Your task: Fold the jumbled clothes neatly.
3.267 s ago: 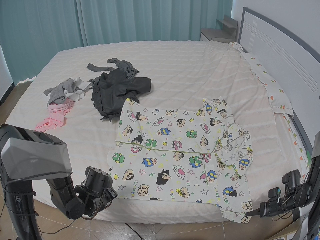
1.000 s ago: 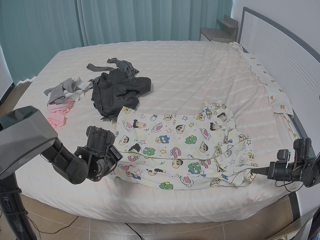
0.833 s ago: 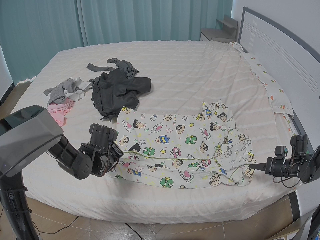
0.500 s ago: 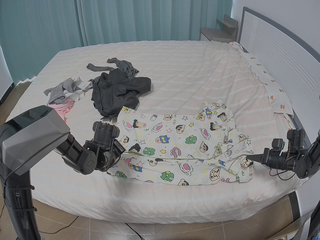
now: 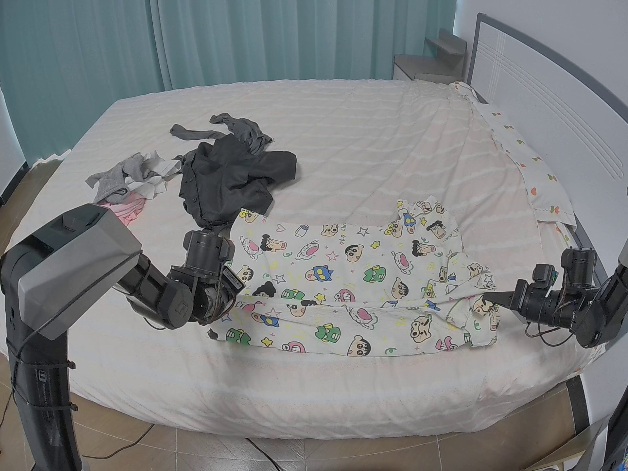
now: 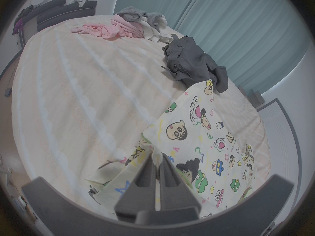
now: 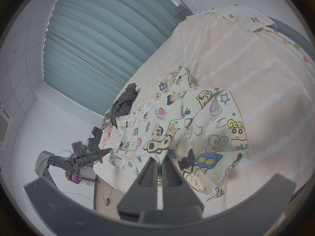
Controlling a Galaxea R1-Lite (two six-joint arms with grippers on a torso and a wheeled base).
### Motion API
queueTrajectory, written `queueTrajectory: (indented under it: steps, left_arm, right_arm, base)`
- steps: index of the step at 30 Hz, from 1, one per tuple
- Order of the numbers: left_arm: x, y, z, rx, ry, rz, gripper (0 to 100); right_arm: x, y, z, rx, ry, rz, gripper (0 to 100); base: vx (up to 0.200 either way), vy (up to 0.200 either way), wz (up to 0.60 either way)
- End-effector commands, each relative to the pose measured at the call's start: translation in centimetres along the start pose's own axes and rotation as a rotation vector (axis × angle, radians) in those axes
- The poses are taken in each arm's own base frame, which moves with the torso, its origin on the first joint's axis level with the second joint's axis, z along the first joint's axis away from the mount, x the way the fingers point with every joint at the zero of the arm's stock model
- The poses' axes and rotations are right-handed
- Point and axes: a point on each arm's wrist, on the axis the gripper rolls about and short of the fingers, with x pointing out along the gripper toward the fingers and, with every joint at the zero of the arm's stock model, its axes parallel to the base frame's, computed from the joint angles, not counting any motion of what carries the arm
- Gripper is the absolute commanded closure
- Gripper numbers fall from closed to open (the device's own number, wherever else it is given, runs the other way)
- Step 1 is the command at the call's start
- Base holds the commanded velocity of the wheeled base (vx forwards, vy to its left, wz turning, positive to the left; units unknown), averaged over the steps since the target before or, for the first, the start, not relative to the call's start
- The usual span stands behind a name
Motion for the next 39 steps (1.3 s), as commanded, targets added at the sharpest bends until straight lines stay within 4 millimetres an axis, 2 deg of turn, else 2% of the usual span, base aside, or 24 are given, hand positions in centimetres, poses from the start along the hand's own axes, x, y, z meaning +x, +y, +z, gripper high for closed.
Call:
queueTrajectory:
  steps: [1,2,3,16,22,25,29,32,39]
  left_arm:
    - [0.3,-0.5,0.4,-0.008,-0.009,-0.017,100]
    - [0.3,-0.7,0.4,-0.009,-0.011,-0.023,100]
    - [0.3,-0.8,0.4,-0.01,-0.013,-0.026,0]
    - [0.3,-0.9,0.6,-0.011,-0.026,-0.026,0]
    - [-1.7,-1.6,1.2,-0.014,-0.038,-0.058,0]
    - [-2.5,-1.5,0.5,0.005,-0.012,-0.06,0]
    - [-2.1,-0.8,-0.3,0.02,0.01,-0.033,0]
    - [-1.1,0.0,-1.1,0.028,0.03,0.0,0]
    - [0.7,1.0,-2.5,0.046,0.059,0.044,0]
  right_arm:
    - [0.5,-0.2,-0.3,0.009,0.01,0.003,100]
    - [0.6,-0.2,-0.3,0.008,0.006,0.006,100]
    - [0.6,-0.1,-0.3,0.009,0.004,0.009,100]
    - [0.7,-0.1,-0.2,0.009,-0.008,0.014,100]
    - [0.6,0.1,0.1,0.002,-0.02,0.018,100]
    - [0.9,-0.1,0.2,0.002,-0.028,0.009,100]
    - [1.6,-0.5,0.8,0.013,-0.061,-0.031,100]
    - [2.1,-0.7,1.3,0.043,-0.075,-0.032,100]
    - [3.8,-2.3,0.7,0.078,-0.046,-0.053,100]
  base:
    - [0.0,0.0,0.0]
    - [0.0,0.0,0.0]
    - [0.0,0.0,0.0]
    - [0.0,0.0,0.0]
    - [0.0,0.0,0.0]
    - [0.0,0.0,0.0]
    - [0.0,0.0,0.0]
    - [0.0,0.0,0.0]
    - [0.0,0.0,0.0]
